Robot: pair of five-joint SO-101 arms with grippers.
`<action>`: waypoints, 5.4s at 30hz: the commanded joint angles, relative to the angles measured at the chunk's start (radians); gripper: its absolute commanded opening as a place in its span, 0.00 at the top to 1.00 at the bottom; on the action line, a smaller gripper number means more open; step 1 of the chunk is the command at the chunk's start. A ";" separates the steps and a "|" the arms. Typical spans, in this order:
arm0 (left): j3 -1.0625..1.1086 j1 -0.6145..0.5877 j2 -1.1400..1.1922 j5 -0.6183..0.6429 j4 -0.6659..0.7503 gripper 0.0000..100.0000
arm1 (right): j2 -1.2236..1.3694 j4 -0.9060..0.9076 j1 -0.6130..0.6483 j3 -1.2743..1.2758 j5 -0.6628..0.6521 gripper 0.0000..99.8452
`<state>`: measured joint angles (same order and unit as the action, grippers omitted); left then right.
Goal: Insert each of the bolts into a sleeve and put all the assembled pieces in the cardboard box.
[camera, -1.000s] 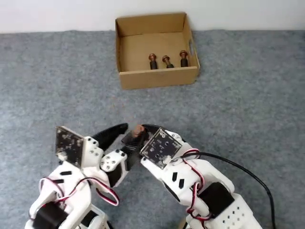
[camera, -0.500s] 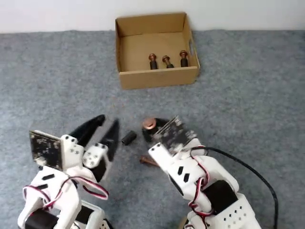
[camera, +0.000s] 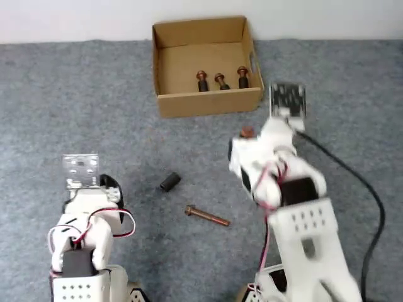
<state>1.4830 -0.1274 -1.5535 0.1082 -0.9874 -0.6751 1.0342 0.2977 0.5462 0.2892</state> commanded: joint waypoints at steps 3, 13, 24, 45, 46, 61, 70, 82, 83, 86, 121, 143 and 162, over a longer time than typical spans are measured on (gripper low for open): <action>0.125 -0.005 -0.009 -0.028 0.143 1.00 | 0.344 0.004 -0.022 -0.425 0.006 0.99; 0.208 -0.011 -0.009 -0.021 0.170 1.00 | 0.883 -0.005 -0.024 -1.049 -0.109 0.99; 0.208 -0.011 -0.002 -0.020 0.167 1.00 | 1.389 -0.185 0.008 -1.582 -0.279 0.99; 0.208 -0.011 -0.002 -0.020 0.166 1.00 | 1.863 -0.124 0.130 -1.830 -0.379 0.90; 0.208 -0.011 -0.002 -0.020 0.166 1.00 | 1.863 -0.124 0.130 -1.830 -0.379 0.87; 0.208 -0.224 -0.008 0.166 0.195 1.00 | 1.854 0.180 0.157 -2.142 -0.377 0.99; 0.208 -0.250 -0.008 0.183 0.193 1.00 | 1.787 0.467 0.160 -2.228 -0.336 0.99; 0.208 -0.250 -0.008 0.184 0.193 1.00 | 1.673 0.765 0.213 -2.220 -0.103 0.99; 0.208 -0.250 -0.008 0.184 0.193 1.00 | 1.664 0.765 0.217 -2.217 -0.098 0.99; 0.208 -0.250 -0.008 0.186 0.193 1.00 | 1.609 0.766 0.237 -2.128 -0.091 0.99; 0.208 -0.250 -0.006 0.186 0.195 1.00 | 1.417 0.542 0.492 -1.183 0.298 0.84; 0.208 -0.250 -0.005 0.186 0.195 1.00 | 1.534 0.438 0.383 -1.183 0.292 0.85; 0.208 -0.249 -0.002 0.186 0.193 1.00 | 1.368 0.757 0.363 -1.329 0.290 0.99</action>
<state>1.6947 -0.3728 -1.5535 0.2816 -0.8186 0.8086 1.7169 0.6828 -0.7150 0.5808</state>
